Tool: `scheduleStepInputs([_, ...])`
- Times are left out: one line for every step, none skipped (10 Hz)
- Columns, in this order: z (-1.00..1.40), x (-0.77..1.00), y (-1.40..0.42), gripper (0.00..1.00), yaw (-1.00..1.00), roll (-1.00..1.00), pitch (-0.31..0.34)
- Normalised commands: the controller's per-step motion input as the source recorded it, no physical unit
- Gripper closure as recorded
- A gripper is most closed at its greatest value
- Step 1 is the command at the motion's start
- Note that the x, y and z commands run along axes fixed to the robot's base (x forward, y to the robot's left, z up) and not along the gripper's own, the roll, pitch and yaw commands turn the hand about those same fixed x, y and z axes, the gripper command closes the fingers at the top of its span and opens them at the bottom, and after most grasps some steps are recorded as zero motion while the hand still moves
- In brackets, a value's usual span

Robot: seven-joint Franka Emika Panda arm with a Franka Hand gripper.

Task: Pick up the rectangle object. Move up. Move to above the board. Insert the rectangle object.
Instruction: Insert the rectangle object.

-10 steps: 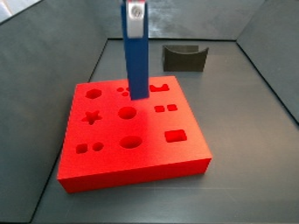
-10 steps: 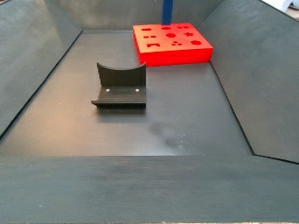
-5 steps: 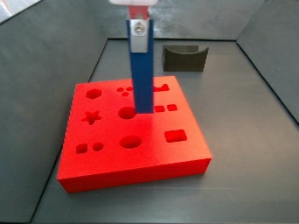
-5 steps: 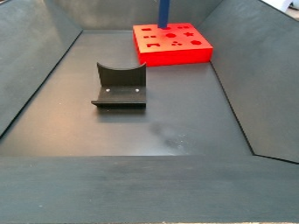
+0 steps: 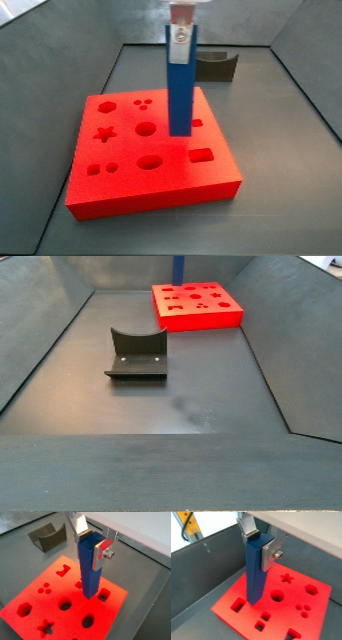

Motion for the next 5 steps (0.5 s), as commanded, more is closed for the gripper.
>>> scheduleStepInputs([0.0,1.0,-0.35,1.0,0.08,0.02,0.03])
scheduleStepInputs([0.0,1.0,-0.36,1.0,0.06,0.03,0.03])
scheduleStepInputs([0.0,1.0,-0.32,1.0,0.07,0.05,0.037])
scheduleStepInputs([0.11,1.0,-0.03,1.0,0.18,0.05,0.07])
scheduleStepInputs([0.13,0.37,0.39,1.0,0.35,-0.01,0.007])
